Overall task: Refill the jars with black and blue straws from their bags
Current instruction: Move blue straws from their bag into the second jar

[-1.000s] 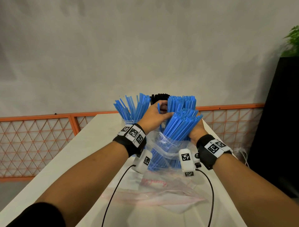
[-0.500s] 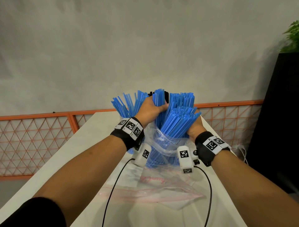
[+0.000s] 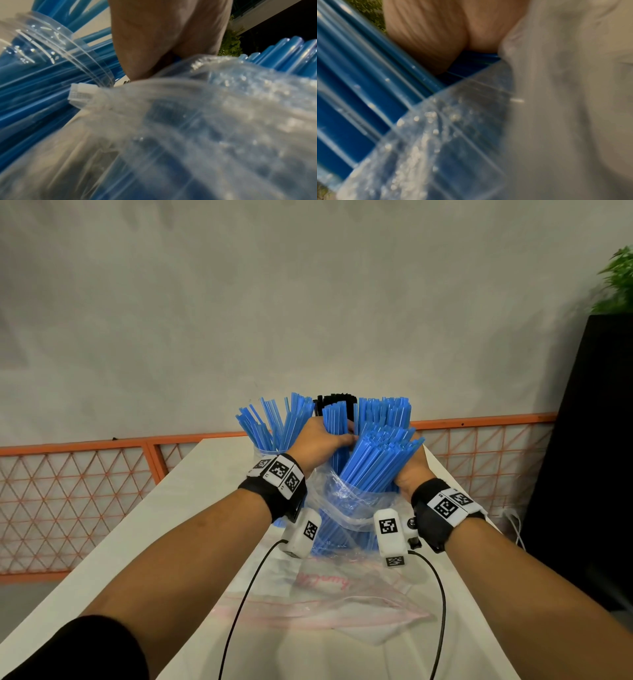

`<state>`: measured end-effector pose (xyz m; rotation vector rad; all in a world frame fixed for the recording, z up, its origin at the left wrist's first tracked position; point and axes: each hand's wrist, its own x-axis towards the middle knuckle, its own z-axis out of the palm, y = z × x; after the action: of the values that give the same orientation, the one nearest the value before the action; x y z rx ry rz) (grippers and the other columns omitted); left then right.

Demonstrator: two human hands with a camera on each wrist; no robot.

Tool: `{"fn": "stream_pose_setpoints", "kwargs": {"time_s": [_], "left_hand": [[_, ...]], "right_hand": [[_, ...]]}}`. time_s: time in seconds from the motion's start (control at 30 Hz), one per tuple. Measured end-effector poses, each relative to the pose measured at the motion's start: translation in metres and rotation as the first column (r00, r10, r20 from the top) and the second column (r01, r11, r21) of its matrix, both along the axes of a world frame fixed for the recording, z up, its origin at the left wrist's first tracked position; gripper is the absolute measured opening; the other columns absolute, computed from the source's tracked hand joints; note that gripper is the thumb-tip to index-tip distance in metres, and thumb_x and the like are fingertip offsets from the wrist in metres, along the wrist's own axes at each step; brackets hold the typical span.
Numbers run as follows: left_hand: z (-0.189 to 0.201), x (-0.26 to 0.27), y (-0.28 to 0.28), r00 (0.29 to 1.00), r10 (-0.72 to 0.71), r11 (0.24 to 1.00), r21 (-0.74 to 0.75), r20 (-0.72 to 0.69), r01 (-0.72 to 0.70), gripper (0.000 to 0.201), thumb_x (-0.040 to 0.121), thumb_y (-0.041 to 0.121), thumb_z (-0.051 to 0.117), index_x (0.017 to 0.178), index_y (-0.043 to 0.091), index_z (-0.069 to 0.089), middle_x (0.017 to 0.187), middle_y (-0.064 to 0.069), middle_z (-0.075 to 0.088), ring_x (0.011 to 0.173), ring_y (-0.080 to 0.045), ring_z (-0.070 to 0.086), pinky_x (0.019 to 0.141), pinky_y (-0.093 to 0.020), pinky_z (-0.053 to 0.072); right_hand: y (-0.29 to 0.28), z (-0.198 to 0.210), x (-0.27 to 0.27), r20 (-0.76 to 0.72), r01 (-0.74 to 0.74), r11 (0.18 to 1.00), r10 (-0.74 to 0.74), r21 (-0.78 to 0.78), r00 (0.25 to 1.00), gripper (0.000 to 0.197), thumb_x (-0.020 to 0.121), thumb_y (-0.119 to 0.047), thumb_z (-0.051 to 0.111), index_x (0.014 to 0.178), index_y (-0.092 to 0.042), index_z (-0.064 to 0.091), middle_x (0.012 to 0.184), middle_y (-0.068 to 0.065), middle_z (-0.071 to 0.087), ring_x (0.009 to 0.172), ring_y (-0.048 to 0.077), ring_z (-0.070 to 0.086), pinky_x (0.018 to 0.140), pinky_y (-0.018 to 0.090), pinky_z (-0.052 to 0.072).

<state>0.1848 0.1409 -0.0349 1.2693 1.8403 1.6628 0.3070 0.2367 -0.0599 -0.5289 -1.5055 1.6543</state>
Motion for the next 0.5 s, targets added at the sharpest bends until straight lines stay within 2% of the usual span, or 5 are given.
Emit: {"fn": "stream_pose_setpoints", "kwargs": {"time_s": [0.1, 0.2, 0.33, 0.4, 0.5], "left_hand": [[0.005, 0.001, 0.001, 1.000, -0.020, 1.000, 0.005, -0.022, 0.020, 0.016, 0.086, -0.005, 0.062, 0.076, 0.008, 0.062, 0.080, -0.016, 0.065, 0.071, -0.022, 0.065, 0.067, -0.027, 0.057], [0.010, -0.001, -0.001, 0.997, 0.066, 0.997, 0.045, 0.044, -0.068, 0.014, 0.089, 0.004, 0.064, 0.077, 0.011, 0.061, 0.066, 0.001, 0.070, 0.061, -0.010, 0.067, 0.057, -0.019, 0.053], [0.021, -0.005, -0.007, 0.991, 0.068, 0.991, 0.108, 0.114, -0.080, 0.012, 0.092, 0.013, 0.064, 0.093, 0.001, 0.062, 0.081, -0.011, 0.073, 0.085, -0.028, 0.071, 0.080, -0.040, 0.058], [0.029, -0.003, -0.012, 0.990, 0.040, 0.983, 0.172, 0.137, -0.063, 0.006, 0.094, 0.010, 0.061, 0.091, 0.005, 0.061, 0.073, -0.009, 0.071, 0.078, -0.027, 0.072, 0.080, -0.041, 0.058], [0.042, -0.001, -0.019, 0.987, 0.039, 0.960, 0.267, 0.158, -0.080, 0.004, 0.095, 0.007, 0.058, 0.094, 0.005, 0.060, 0.068, -0.010, 0.067, 0.074, -0.028, 0.073, 0.080, -0.042, 0.060]], "right_hand": [[0.001, 0.001, 0.000, -0.031, -0.023, 1.000, 0.023, -0.002, 0.999, 0.014, 0.101, -0.014, 0.043, 0.095, -0.007, 0.054, 0.078, 0.005, 0.059, 0.065, 0.015, 0.061, 0.053, 0.020, 0.053], [0.001, 0.000, 0.000, -0.004, -0.017, 1.000, 0.017, 0.012, 1.000, 0.012, 0.101, -0.013, 0.042, 0.105, -0.007, 0.052, 0.082, 0.008, 0.056, 0.072, 0.019, 0.056, 0.063, 0.025, 0.053], [-0.001, 0.001, 0.001, -0.012, -0.016, 0.999, 0.016, -0.042, 1.000, 0.017, 0.102, -0.018, 0.042, 0.102, -0.007, 0.055, 0.083, 0.007, 0.060, 0.073, 0.021, 0.060, 0.058, 0.025, 0.055], [-0.002, 0.001, 0.002, -0.007, -0.020, 0.999, 0.020, -0.035, 1.000, 0.018, 0.102, -0.020, 0.042, 0.100, -0.008, 0.056, 0.082, 0.006, 0.061, 0.072, 0.021, 0.063, 0.057, 0.026, 0.056], [-0.002, 0.002, 0.002, -0.057, -0.030, 0.992, 0.023, -0.123, 0.998, 0.026, 0.102, -0.022, 0.041, 0.085, -0.011, 0.057, 0.076, 0.004, 0.061, 0.052, 0.010, 0.065, 0.043, 0.017, 0.050]]}}
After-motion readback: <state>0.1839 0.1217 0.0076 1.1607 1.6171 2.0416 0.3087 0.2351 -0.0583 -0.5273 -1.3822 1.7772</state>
